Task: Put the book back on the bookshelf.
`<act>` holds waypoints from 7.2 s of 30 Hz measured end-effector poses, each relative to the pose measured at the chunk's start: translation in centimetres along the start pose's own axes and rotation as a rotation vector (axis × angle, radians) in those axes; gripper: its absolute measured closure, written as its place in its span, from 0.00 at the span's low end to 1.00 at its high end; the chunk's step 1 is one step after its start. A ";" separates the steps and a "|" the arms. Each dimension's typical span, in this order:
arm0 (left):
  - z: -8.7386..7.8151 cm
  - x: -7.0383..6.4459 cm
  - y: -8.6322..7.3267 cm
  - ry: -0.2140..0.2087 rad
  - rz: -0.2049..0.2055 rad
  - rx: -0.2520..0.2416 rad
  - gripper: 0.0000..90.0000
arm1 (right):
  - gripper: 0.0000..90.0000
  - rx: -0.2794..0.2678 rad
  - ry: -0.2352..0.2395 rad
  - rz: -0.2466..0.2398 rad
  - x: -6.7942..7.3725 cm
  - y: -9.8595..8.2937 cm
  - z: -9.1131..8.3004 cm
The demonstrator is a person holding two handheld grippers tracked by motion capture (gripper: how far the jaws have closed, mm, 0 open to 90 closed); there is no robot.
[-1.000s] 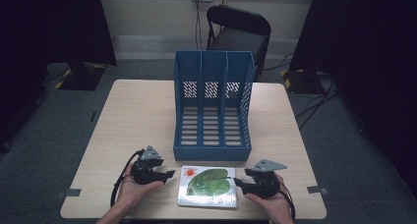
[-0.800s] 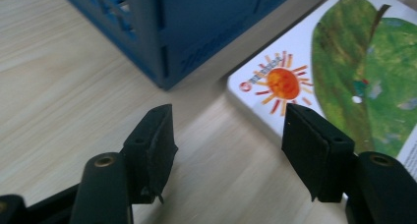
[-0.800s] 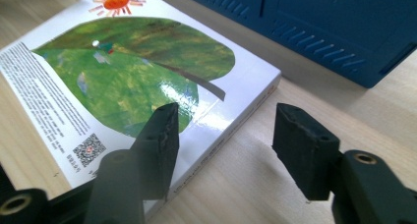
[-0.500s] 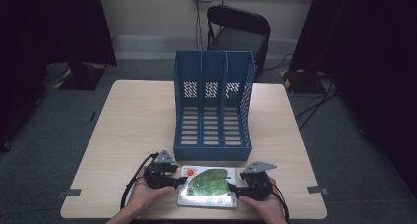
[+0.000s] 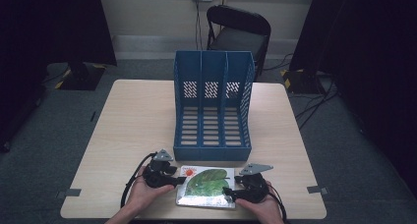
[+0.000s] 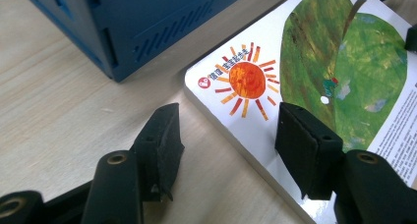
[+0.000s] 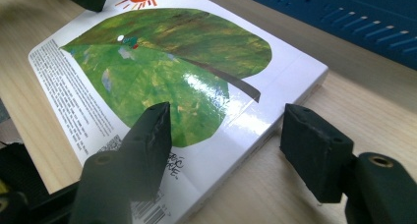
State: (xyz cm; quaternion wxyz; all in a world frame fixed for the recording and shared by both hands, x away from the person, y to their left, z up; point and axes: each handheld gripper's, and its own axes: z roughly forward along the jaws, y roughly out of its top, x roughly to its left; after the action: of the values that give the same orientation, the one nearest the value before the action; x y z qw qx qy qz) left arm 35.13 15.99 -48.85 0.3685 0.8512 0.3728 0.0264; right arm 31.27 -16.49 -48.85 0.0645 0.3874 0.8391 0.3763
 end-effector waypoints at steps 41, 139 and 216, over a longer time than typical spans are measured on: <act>-0.3 0.5 -0.1 0.029 -0.069 -0.008 0.50 | 0.27 0.083 0.118 -0.062 2.3 -0.1 0.5; -0.1 -1.6 0.9 -0.338 -0.161 -0.038 0.48 | 0.10 0.092 0.044 -0.224 4.7 -0.1 1.8; -1.5 -3.5 0.8 -0.377 0.160 -0.131 0.76 | 0.60 -0.196 0.274 -0.063 0.5 1.3 -4.5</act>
State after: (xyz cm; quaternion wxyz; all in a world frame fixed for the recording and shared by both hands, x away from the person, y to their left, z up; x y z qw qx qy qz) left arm 32.58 14.25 -46.39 0.4832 0.8421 0.2258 -0.0798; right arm 29.91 -18.19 -44.65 -0.0011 0.2981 0.8110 0.5034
